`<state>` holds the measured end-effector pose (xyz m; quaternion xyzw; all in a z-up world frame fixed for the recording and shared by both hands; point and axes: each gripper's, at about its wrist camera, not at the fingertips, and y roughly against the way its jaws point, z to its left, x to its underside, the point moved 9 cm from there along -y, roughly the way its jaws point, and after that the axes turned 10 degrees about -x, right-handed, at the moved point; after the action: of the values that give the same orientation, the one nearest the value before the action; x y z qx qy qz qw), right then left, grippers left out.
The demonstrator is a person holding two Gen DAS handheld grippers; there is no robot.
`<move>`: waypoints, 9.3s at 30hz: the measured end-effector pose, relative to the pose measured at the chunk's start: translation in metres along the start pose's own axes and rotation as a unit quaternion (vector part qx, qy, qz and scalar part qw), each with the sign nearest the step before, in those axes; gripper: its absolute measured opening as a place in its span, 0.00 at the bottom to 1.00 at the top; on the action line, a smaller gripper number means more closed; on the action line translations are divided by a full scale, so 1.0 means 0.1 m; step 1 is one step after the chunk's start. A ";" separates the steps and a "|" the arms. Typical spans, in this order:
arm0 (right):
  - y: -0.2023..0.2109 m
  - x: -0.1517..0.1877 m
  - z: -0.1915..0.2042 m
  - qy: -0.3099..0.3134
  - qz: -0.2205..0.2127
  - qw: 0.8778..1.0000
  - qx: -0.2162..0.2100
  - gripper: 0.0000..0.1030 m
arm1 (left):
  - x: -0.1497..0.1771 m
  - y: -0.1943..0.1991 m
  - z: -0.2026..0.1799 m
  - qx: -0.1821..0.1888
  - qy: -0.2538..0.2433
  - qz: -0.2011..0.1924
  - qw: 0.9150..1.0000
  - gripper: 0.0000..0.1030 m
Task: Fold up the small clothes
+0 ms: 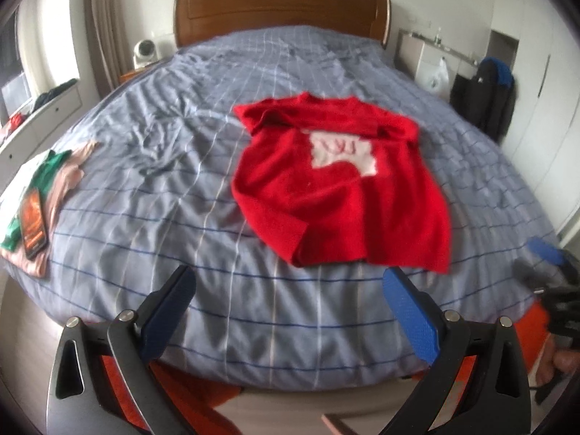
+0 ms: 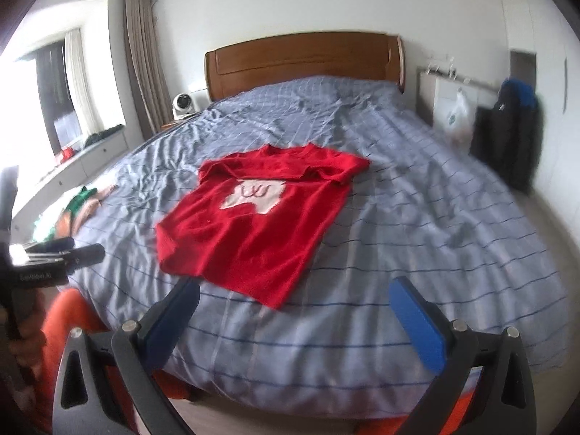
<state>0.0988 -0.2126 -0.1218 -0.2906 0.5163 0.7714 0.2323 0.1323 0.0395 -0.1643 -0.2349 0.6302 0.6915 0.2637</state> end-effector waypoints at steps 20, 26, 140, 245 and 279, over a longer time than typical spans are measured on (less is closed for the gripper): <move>-0.79 0.33 -0.42 -0.089 0.089 0.989 -0.084 0.05 | 0.10 -0.83 -0.16 0.054 -0.009 0.098 0.994 0.99; -0.91 0.40 -0.38 -0.068 0.084 0.992 -0.070 0.05 | -0.06 -1.41 -0.19 -0.016 0.016 0.112 0.993 0.48; -0.41 -0.35 -3.87 -0.253 0.056 0.955 0.145 0.33 | 0.33 -0.97 -0.28 -0.014 -0.046 0.005 0.999 0.89; 0.27 0.70 -1.99 -0.096 0.075 0.961 0.249 0.85 | -1.31 -1.93 -2.89 -0.045 -0.446 -0.030 0.894 0.86; -0.21 0.85 -1.46 -0.016 0.098 0.970 0.222 0.85 | -0.54 -2.09 2.68 -0.290 0.178 0.123 0.932 0.06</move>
<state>0.0812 -0.3363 -0.2379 -0.1674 0.6969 0.6611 0.2219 0.3126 0.3163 -0.2592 -0.3409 0.4628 0.8180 -0.0193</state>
